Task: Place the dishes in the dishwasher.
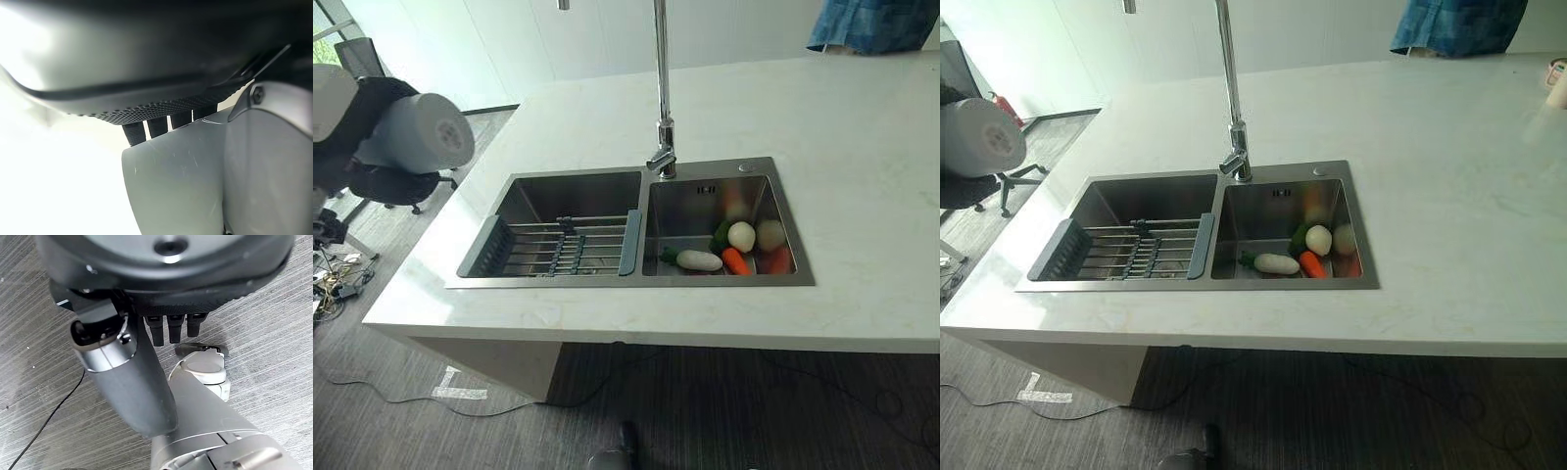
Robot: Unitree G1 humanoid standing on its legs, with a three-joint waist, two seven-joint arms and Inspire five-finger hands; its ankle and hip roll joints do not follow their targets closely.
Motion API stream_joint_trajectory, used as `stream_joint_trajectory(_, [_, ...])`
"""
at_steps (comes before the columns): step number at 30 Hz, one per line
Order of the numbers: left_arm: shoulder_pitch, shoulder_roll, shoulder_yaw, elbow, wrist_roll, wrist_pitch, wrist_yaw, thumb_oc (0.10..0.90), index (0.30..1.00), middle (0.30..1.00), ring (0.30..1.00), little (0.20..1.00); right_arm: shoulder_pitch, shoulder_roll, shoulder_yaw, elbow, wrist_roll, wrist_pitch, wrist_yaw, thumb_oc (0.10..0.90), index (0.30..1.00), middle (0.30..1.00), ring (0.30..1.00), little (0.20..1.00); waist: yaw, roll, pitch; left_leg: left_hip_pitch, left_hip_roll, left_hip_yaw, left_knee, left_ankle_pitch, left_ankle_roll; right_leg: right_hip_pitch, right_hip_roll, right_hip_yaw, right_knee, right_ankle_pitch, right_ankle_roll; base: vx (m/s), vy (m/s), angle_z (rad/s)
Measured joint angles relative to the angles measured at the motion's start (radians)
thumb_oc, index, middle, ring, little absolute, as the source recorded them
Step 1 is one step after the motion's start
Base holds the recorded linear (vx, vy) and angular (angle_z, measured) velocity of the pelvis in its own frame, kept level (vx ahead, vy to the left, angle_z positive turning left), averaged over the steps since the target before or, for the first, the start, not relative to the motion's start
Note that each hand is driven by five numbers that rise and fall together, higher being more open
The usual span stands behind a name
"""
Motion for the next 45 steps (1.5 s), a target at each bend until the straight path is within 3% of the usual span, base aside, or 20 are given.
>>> stream_joint_trajectory(4, [0.228,-0.019,0.222,-0.113,0.042,-0.001,0.07,0.4,0.3,0.3,0.3,0.3,0.052,0.039,-0.003,-0.079,0.0,0.015,-0.025,0.8,0.9,0.9,0.9,0.9,0.023,-0.016,-0.017,0.003,0.015,-0.011,-0.001,-0.003,-0.006,-0.001,0.017,-0.012,0.005,-0.019,-0.011,-0.03,-0.15,0.02])
stream_joint_trajectory(8, [0.406,-0.232,0.435,-0.259,0.115,0.055,0.092,0.4,0.3,0.3,0.3,0.3,0.115,0.037,0.067,-0.244,-0.004,0.043,-0.037,0.8,0.9,0.9,0.9,0.9,0.005,-0.008,-0.031,0.002,0.018,-0.043,-0.001,0.005,-0.016,0.005,0.046,-0.018,0.023,-0.039,0.004,-0.09,-0.333,0.17])
stream_joint_trajectory(10, [0.403,-0.289,0.271,-0.19,0.156,0.097,0.148,0.4,0.3,0.3,0.3,0.3,0.073,0.004,0.188,-0.309,-0.07,0.068,-0.053,0.8,0.9,0.9,0.9,0.9,-0.004,0.051,-0.005,-0.015,0.094,-0.146,-0.027,0.109,-0.062,0.001,0.198,0.031,0.068,-0.1,-0.078,-0.42,-0.361,0.66])
stream_joint_trajectory(11, [0.476,-0.346,0.239,-0.189,0.158,0.109,0.158,0.4,0.3,0.3,0.3,0.3,0.044,-0.007,0.245,-0.355,-0.123,0.067,-0.054,0.8,0.9,0.9,0.9,0.9,-0.001,0.058,0.021,-0.046,0.096,-0.184,-0.037,0.202,-0.123,-0.051,0.199,0.028,0.163,-0.139,-0.124,-0.52,-0.175,0.72])
stream_joint_trajectory(14, [0.489,-0.398,0.097,-0.182,0.201,0.07,0.167,0.4,0.3,0.3,0.3,0.3,-0.018,-0.051,0.3,-0.406,-0.128,0.068,-0.08,0.8,0.9,0.9,0.9,0.9,0.018,0.111,0.099,-0.155,0.076,-0.145,-0.04,0.406,0.085,-0.117,0.144,-0.066,0.286,-0.188,-0.252,-0.3,-0.175,1.21])
stream_joint_trajectory(16, [0.457,-0.408,0.001,-0.157,0.229,0.03,0.163,0.4,0.3,0.3,0.3,0.3,-0.092,-0.039,0.309,-0.365,-0.114,0.091,-0.1,0.8,0.9,0.9,0.9,0.9,0.052,0.078,0.114,-0.166,0.029,0.104,0.089,0.212,-0.049,-0.138,0.059,-0.132,0.24,-0.124,-0.267,-0.34,-0.16,1.08])
stream_joint_trajectory(18, [0.435,-0.425,-0.006,-0.158,0.226,0.021,0.165,0.4,0.3,0.3,0.3,0.3,-0.124,-0.012,0.311,-0.369,-0.075,0.115,-0.087,0.8,0.9,0.9,0.9,0.9,0.057,0.046,0.119,-0.068,-0.038,0.153,0.227,-0.018,-0.055,-0.085,0.066,-0.171,0.023,0.014,-0.259,-0.35,-0.123,0.8])
stream_joint_trajectory(22, [0.214,-0.412,0.089,-0.118,0.175,-0.017,0.168,0.4,0.3,0.3,0.3,0.3,-0.066,0.057,0.32,-0.436,-0.029,0.105,-0.071,0.8,0.9,0.9,0.9,0.9,-0.026,-0.024,0.103,0.241,-0.061,0.379,0.29,-0.217,-0.016,-0.003,0.048,-0.34,-0.276,0.184,-0.228,-0.31,0.131,1.92])
stream_joint_trajectory(24, [0.08,-0.371,0.098,-0.116,0.139,-0.012,0.166,0.4,0.3,0.3,0.3,0.3,-0.054,0.058,0.264,-0.429,-0.024,0.093,-0.093,0.8,0.9,0.9,0.9,0.9,-0.032,-0.013,0.092,0.343,-0.088,0.319,0.276,-0.292,-0.027,-0.051,0.04,-0.325,-0.292,0.249,-0.17,-0.26,0.453,1.77])
stream_joint_trajectory(25, [0.046,-0.339,0.099,-0.125,0.104,-0.021,0.167,0.4,0.3,0.3,0.3,0.3,-0.057,0.02,0.21,-0.402,-0.027,0.086,-0.113,0.8,0.9,0.9,0.9,0.9,-0.035,0.051,0.049,0.41,-0.171,0.272,0.056,-0.303,0.023,-0.126,0.018,-0.341,-0.257,0.286,-0.172,-0.25,0.491,2.32])
stream_joint_trajectory(26, [0.033,-0.329,0.096,-0.165,0.105,-0.034,0.165,0.4,0.3,0.3,0.3,0.3,-0.09,0.007,0.183,-0.328,-0.043,0.087,-0.152,0.8,0.9,0.9,0.9,0.9,-0.033,0.065,0.05,0.412,-0.232,0.199,-0.056,-0.357,0.099,-0.169,-0.029,-0.324,-0.219,0.305,-0.211,-0.2,0.414,2.12])
stream_joint_trajectory(30, [0.161,-0.321,0.097,-0.211,0.107,-0.024,0.159,0.4,0.3,0.3,0.3,0.3,-0.092,0.025,0.244,-0.316,-0.059,0.081,-0.163,0.8,0.9,0.9,0.9,0.9,0.051,0.003,0.017,0.281,-0.209,0.115,0.075,-0.375,0.18,-0.164,-0.014,-0.312,0.044,0.182,-0.123,-0.01,0.144,1.03])
stream_joint_trajectory(33, [0.138,-0.312,0.062,-0.204,0.109,0.008,0.136,0.4,0.3,0.3,0.3,0.3,-0.087,0.065,0.235,-0.311,-0.027,0.077,-0.161,0.8,0.9,0.9,0.9,0.9,0.04,-0.039,0.026,0.205,-0.214,0.009,0.185,-0.379,0.188,-0.156,0.012,-0.143,0.082,0.227,-0.104,-0.01,-0.122,1.14])
stream_joint_trajectory(36, [0.108,-0.319,-0.01,-0.206,0.134,0.011,0.125,0.4,0.3,0.3,0.3,0.3,-0.077,0.096,0.209,-0.287,0.007,0.064,-0.131,0.8,0.9,0.9,0.9,0.9,0.009,-0.039,0.035,0.169,-0.239,-0.118,0.185,-0.349,0.212,-0.168,0.166,0.104,0.053,0.087,-0.051,-0.04,-0.213,1.29])
stream_joint_trajectory(37, [0.098,-0.319,-0.044,-0.206,0.156,0.017,0.124,0.4,0.3,0.3,0.3,0.3,-0.08,0.098,0.198,-0.268,0.007,0.056,-0.125,0.8,0.9,0.9,0.9,0.9,-0.015,-0.038,0.038,0.161,-0.263,-0.159,0.173,-0.343,0.182,-0.15,0.21,0.145,-0.021,0.086,-0.049,0.0,-0.308,1.39])
stream_joint_trajectory(38, [0.087,-0.328,-0.071,-0.199,0.164,0.024,0.125,0.4,0.3,0.3,0.3,0.3,-0.09,0.108,0.198,-0.239,0.008,0.05,-0.125,0.8,0.9,0.9,0.9,0.9,-0.009,-0.091,0.062,0.144,-0.272,-0.129,0.244,-0.415,-0.099,-0.148,0.218,0.23,-0.079,0.111,-0.08,0.02,-0.349,1.37])
stream_joint_trajectory(39, [0.041,-0.304,-0.119,-0.178,0.168,0.021,0.126,0.4,0.3,0.3,0.3,0.3,-0.086,0.13,0.165,-0.215,0.011,0.037,-0.112,0.8,0.9,0.9,0.9,0.9,-0.039,-0.13,0.07,0.049,-0.271,-0.178,0.431,-0.452,0.076,-0.181,0.172,0.398,-0.065,0.127,-0.045,0.03,-0.274,1.49])
stream_joint_trajectory(40, [0.005,-0.318,-0.147,-0.175,0.18,0.023,0.125,0.4,0.3,0.3,0.3,0.3,-0.067,0.129,0.128,-0.223,0.027,0.022,-0.093,0.8,0.9,0.9,0.9,0.9,-0.076,-0.09,0.067,0.007,-0.202,-0.24,0.438,-0.46,0.122,-0.196,0.172,0.461,-0.038,0.123,0.01,0.04,-0.281,1.55])
stream_joint_trajectory(42, [0.0,-0.319,-0.18,-0.16,0.192,0.026,0.115,0.4,0.3,0.3,0.3,0.3,-0.088,0.159,0.104,-0.223,0.068,0.015,-0.086,0.8,0.9,0.9,0.9,0.9,-0.075,-0.099,0.102,-0.009,-0.228,-0.259,0.45,-0.455,0.112,-0.206,0.177,0.488,-0.024,0.118,0.027,0.05,-0.292,0.82])
stream_joint_trajectory(45, [0.042,-0.324,-0.174,-0.186,0.196,0.027,0.051,0.4,0.3,0.3,0.3,0.3,-0.104,0.151,0.125,-0.216,0.068,0.031,-0.063,0.8,0.9,0.9,0.9,0.9,-0.033,-0.091,0.104,0.055,-0.209,-0.275,0.337,-0.389,0.105,-0.162,0.168,0.361,-0.054,0.115,0.011,0.07,-0.226,0.12])
